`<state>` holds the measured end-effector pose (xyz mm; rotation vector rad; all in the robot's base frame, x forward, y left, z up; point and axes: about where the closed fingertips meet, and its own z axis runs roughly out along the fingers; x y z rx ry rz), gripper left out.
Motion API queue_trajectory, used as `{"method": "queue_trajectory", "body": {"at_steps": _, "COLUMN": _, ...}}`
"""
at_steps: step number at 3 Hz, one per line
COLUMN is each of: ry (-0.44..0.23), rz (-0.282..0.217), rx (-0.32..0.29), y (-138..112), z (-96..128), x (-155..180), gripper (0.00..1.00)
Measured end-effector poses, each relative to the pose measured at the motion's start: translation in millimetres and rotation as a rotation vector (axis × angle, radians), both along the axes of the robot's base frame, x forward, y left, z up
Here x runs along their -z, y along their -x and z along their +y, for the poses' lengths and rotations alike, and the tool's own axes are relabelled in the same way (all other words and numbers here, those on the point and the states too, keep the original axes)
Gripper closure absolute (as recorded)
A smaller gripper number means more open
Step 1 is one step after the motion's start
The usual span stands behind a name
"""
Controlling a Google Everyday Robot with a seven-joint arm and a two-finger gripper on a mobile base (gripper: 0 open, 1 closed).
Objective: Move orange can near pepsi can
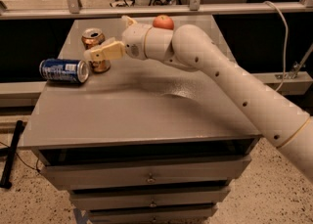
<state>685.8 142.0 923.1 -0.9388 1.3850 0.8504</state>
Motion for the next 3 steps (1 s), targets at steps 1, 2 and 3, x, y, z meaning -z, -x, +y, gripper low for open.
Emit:
{"method": "queue_trajectory", "body": {"at_steps": 1, "ry": 0.038, "rz": 0.001, "rx": 0.078, "y": 3.5, "z": -46.4, "x": -1.5, "gripper": 0.00}}
{"method": "queue_trajectory", "body": {"at_steps": 2, "ry": 0.071, "rz": 0.024, "rx": 0.186, "y": 10.2, "z": -119.7, "x": -1.0, "gripper": 0.00}}
{"method": "queue_trajectory", "body": {"at_steps": 3, "ry": 0.077, "rz": 0.029, "rx": 0.218, "y": 10.6, "z": -141.5, "x": -0.8, "gripper": 0.00}}
